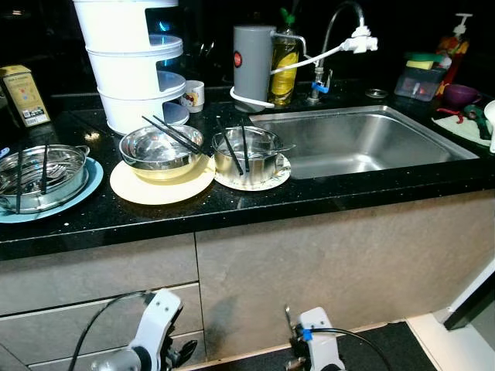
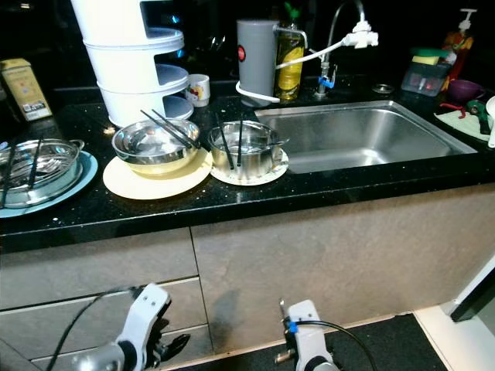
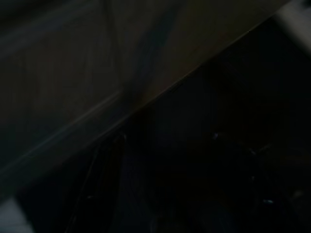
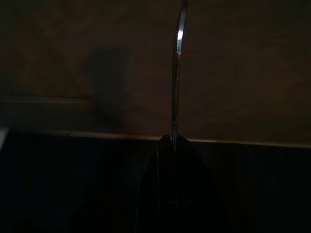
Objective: Kitchen organization
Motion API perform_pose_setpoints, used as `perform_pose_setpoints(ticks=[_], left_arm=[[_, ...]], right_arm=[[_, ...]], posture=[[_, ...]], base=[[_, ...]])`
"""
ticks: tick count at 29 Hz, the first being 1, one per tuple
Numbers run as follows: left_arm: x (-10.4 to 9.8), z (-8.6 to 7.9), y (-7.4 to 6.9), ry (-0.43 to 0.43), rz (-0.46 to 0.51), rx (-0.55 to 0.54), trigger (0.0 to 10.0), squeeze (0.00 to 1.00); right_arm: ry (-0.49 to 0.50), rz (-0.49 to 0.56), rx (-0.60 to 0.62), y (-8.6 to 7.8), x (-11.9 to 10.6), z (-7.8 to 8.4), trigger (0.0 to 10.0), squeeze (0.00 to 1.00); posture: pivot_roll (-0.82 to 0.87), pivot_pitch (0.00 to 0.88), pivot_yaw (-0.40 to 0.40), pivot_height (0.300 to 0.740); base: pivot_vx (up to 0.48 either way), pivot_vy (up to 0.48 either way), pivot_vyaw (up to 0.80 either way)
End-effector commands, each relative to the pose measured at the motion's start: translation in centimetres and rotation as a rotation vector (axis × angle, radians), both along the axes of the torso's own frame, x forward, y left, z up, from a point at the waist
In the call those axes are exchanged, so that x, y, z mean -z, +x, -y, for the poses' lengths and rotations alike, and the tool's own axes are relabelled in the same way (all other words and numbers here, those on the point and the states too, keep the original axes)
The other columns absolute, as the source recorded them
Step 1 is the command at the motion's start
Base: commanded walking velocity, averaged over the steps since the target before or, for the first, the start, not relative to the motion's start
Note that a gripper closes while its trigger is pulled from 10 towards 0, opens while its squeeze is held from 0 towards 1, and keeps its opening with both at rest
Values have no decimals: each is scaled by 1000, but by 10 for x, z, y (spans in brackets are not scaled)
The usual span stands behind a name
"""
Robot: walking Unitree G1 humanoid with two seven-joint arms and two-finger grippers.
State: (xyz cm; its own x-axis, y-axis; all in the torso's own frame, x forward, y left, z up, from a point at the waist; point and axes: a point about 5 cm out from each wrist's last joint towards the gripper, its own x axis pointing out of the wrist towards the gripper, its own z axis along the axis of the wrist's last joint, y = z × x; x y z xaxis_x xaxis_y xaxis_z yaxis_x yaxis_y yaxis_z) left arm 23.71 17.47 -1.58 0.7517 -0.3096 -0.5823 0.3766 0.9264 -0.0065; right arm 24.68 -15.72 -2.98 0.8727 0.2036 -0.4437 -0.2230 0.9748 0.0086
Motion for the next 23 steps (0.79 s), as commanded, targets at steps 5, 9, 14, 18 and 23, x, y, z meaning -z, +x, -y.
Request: perform_pose_setpoints(ticks=[5, 9, 14, 18, 23], left_arm=[[31, -16, -20, 182, -89, -103, 10000, 0], [40, -11, -28, 126, -142, -115, 10000, 0], [43, -12, -31, 37, -116, -227, 10000, 0], [41, -14, -31, -13, -48, -319, 10000, 0], [39, -15, -31, -3, 3, -335, 10000, 0]], right_arm=[[-65, -54, -40, -10, 11, -8, 10000, 0], [-152, -130, -12, -17, 21, -3, 10000, 0], [-144, -189, 63, -25, 27, 5, 10000, 0], [-126, -200, 76, -31, 30, 8, 10000, 0], [-126, -217, 63, -35, 33, 8, 10000, 0]], posture=[[-23, 28, -38, 740], [-27, 24, -38, 740], [-31, 26, -41, 740], [-33, 55, -46, 740], [-43, 112, -42, 740]], base=[[0, 0, 0], [0, 0, 0], [0, 0, 0], [0, 0, 0], [0, 0, 0]])
